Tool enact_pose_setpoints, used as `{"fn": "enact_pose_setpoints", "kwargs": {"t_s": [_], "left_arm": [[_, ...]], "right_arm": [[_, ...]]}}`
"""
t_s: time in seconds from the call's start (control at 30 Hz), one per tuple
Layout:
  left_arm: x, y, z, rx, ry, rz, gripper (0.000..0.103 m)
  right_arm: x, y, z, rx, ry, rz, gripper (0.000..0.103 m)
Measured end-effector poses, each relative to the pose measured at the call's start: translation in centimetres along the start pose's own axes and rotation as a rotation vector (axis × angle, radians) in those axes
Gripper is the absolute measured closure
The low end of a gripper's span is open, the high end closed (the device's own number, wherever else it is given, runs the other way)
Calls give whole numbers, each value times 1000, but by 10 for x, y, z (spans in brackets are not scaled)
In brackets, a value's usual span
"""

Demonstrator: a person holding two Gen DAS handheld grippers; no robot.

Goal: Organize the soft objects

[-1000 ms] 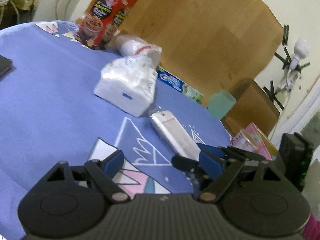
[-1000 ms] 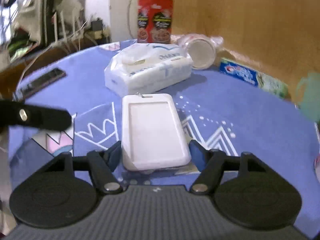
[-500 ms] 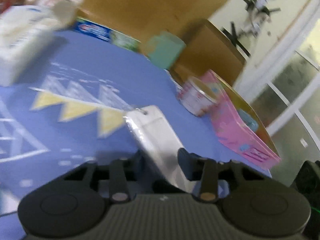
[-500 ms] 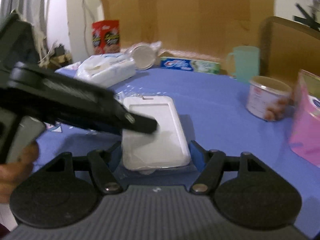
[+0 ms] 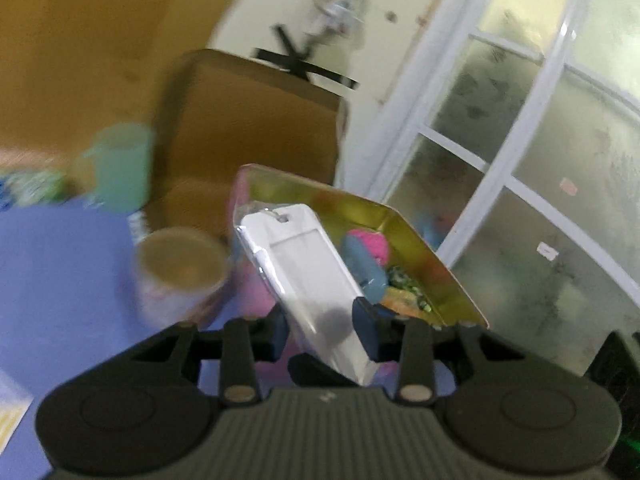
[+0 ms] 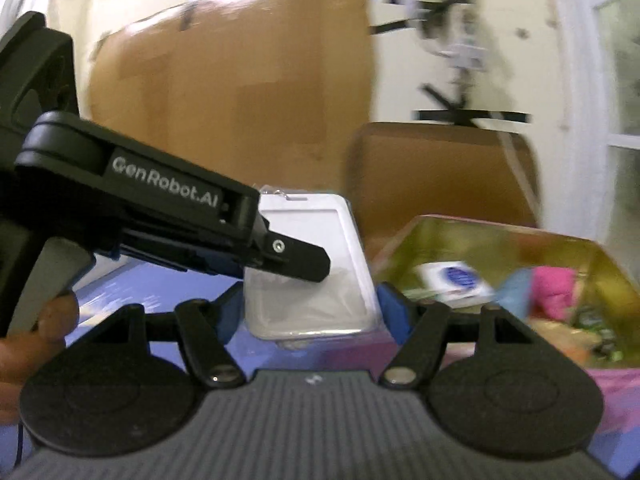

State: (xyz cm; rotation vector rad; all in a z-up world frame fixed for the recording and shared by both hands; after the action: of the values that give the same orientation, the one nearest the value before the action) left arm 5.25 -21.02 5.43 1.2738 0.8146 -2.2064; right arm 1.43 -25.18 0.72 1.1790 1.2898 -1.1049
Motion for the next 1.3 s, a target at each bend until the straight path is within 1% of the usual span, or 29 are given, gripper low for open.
{"fn": "enact_pose_setpoints", "kwargs": {"t_s": [0.03,0.1,0.13,0.17,0.2,0.23,0.27,0.3,0.37,0.4,0.43,0.47,0.53,0.6,0.67,0.7,0.77,0.8,0.87,0.97,1.1,1.17,1.23,1.3], "left_arm": [[-3,15,5,5,15,-8,68],[-7,50,10,-8,44,-33,65],[-9,68,8,-15,62,-47,55],[-9,87,6,-26,84,-65,37],[-8,107,4,-59,109,-82,31],[-6,121,1,-94,127,-95,30],[-3,133,-1,-117,138,-110,27],[-1,138,-1,-106,126,-110,26],[-1,135,2,-72,90,-89,26],[0,133,5,-60,95,-82,26],[1,128,8,-53,113,-71,26],[2,124,11,-54,133,-58,26],[2,110,13,-60,148,-34,26],[2,95,14,-48,136,-17,26],[-1,81,16,-53,147,4,23],[-1,74,17,-60,167,17,22],[-2,57,20,-82,227,50,15],[-3,49,22,-92,261,68,13],[-3,38,25,-97,312,86,7],[-1,24,32,-75,356,90,0],[1,14,44,-19,398,76,0],[2,11,48,-1,407,74,0],[6,10,50,14,414,50,0],[11,12,51,35,422,0,0]], "right_arm": [[-3,3,13,19,14,-6,31],[-3,18,43,50,58,-38,31],[-2,26,55,66,73,-53,30],[-1,37,70,101,74,-65,30],[2,48,84,148,46,-77,30],[7,58,97,201,-2,-96,29],[13,68,112,278,-50,-115,28],[15,71,122,340,-70,-130,26],[12,60,135,341,-28,-102,25],[10,52,135,340,-20,-81,24],[7,42,133,341,-22,-56,17],[6,33,129,341,-30,-30,16],[4,16,121,340,-46,8,16],[5,1,115,343,-38,39,16],[8,-12,109,360,-22,56,16],[10,-19,107,374,-12,61,17],[11,-26,102,407,8,74,17],[10,-32,102,429,20,78,17],[9,-43,101,464,54,81,17],[9,-60,100,514,123,64,17],[11,-81,96,557,206,38,16],[7,-92,93,580,224,31,16],[1,-101,88,604,226,28,16],[-4,-107,85,615,241,25,16]]}}
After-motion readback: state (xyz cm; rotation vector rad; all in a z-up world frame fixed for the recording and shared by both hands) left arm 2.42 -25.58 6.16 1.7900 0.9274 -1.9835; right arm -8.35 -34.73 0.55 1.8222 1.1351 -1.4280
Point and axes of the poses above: each gripper's, at about its wrist camera, not at the fingertips, and y roughly the way its jaws point, z to its right, x to its underside, the point moved 6 cm from there along y, roughly the way its jaws point, and after that the axes turned 13 degrees about z, right-handed, at the moved point
